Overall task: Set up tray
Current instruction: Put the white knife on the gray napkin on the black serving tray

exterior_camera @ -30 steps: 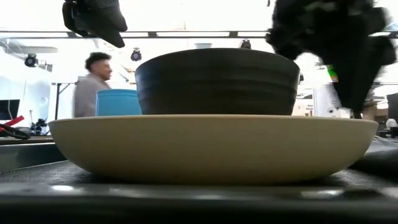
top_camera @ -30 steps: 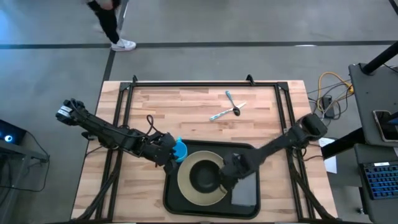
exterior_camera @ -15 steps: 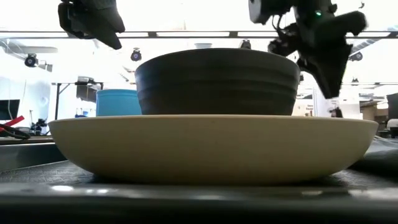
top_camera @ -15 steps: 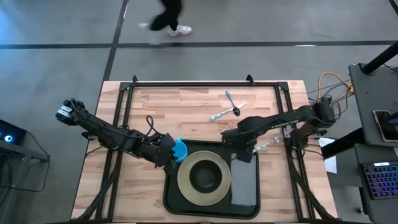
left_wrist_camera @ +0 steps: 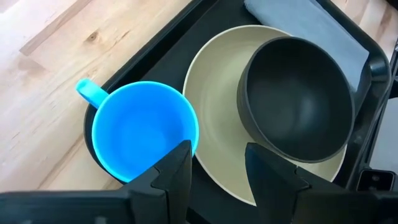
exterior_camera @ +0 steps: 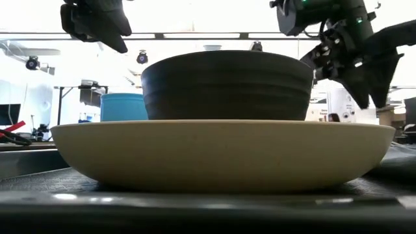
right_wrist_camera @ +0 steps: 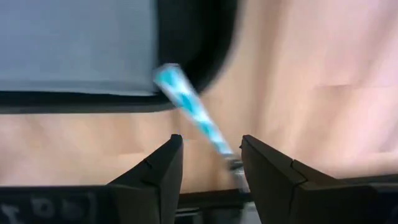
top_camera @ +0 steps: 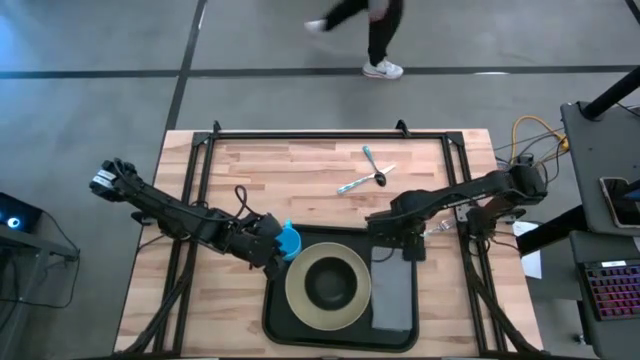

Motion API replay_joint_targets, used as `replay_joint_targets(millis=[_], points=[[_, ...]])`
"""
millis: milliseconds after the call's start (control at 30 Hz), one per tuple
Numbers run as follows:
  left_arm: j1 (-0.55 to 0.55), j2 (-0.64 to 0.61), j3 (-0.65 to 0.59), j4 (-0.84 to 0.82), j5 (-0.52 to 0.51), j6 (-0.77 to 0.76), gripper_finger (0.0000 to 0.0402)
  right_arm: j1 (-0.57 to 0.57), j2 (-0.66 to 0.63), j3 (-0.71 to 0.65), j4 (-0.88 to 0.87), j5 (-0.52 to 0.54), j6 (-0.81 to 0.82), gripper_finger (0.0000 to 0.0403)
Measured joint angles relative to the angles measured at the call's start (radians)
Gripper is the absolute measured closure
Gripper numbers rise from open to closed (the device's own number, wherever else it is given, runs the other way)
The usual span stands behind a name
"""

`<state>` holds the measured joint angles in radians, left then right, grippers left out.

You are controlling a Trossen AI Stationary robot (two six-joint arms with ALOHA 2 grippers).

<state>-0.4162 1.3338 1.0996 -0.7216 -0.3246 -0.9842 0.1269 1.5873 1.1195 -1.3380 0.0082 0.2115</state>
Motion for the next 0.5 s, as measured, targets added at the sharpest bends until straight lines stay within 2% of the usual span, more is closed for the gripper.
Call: replay_joint_targets(millis=[133, 233, 367, 500], points=[[0.001, 0.000, 0.000, 0.000, -0.017, -0.003, 0.0271, 0.000, -0.056, -0.019, -0.002, 0.090, -0.019, 0.0255], [0.005, 0.000, 0.000, 0.000, -0.018, -0.012, 0.0271, -0.038, -0.086, -0.029, 0.001, 0.059, 0.151, 0.0261], [0.016, 0.000, 0.000, 0.000, -0.021, -0.020, 0.0271, -0.143, -0.105, -0.026, 0.059, -0.020, 0.434, 0.0271], [0.035, 0.000, 0.000, 0.001, -0.027, -0.020, 0.0271, -0.247, -0.109, 0.008, 0.177, 0.043, 0.532, 0.0280]])
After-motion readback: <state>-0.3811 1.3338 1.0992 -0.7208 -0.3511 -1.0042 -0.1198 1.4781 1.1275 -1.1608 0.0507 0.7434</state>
